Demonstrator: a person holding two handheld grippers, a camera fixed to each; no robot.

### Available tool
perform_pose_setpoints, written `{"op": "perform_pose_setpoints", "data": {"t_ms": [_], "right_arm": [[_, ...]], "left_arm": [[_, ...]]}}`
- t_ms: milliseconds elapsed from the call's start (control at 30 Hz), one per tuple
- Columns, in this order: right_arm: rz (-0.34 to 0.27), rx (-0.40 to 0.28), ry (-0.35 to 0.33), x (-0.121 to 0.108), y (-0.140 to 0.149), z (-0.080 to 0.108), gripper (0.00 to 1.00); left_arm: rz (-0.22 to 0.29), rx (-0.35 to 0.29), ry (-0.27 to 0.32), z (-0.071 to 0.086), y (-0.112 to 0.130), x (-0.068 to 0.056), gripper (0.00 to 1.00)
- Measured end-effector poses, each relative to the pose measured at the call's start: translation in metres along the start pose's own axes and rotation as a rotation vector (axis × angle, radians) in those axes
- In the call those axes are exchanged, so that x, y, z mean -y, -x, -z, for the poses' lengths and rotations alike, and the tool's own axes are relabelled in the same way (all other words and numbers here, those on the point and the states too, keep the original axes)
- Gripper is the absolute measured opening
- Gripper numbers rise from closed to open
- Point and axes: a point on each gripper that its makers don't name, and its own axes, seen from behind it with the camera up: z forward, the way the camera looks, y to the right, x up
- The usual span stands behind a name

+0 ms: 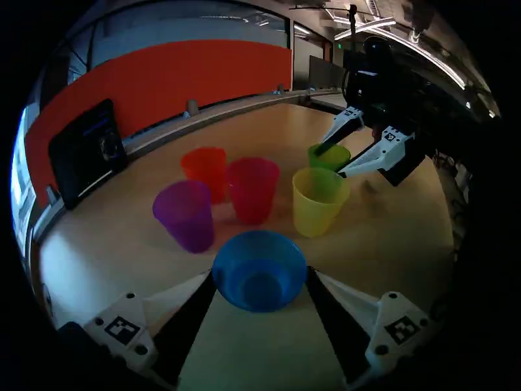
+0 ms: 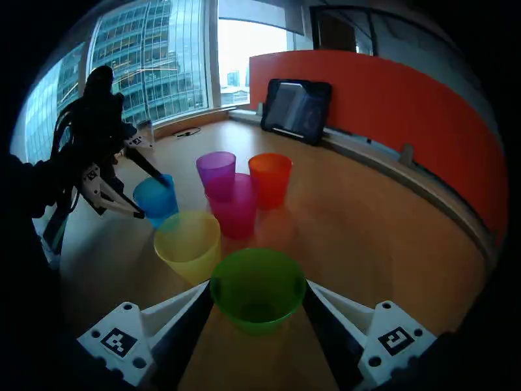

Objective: Pour water

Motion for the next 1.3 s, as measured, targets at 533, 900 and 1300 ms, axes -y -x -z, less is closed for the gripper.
{"op": "perform_pose_setpoints", "data": {"t_ms": [533, 900, 1300], "right_arm": [[-0.019, 0.018, 0.020, 0.001, 0.012, 0.002, 0.99], [-0.044, -0.004, 0.043, 0.011, 0.016, 0.025, 1.00], [-0.081, -0.081, 0.105, 0.020, 0.018, 0.062, 1.00]], "left_arm": [[0.032, -0.009, -0.016, 0.015, 0.010, -0.004, 0.99], [0.069, -0.064, -0.057, 0.041, 0.008, -0.005, 0.99], [0.121, -0.201, -0.151, 0.084, -0.006, -0.003, 0.99]]}}
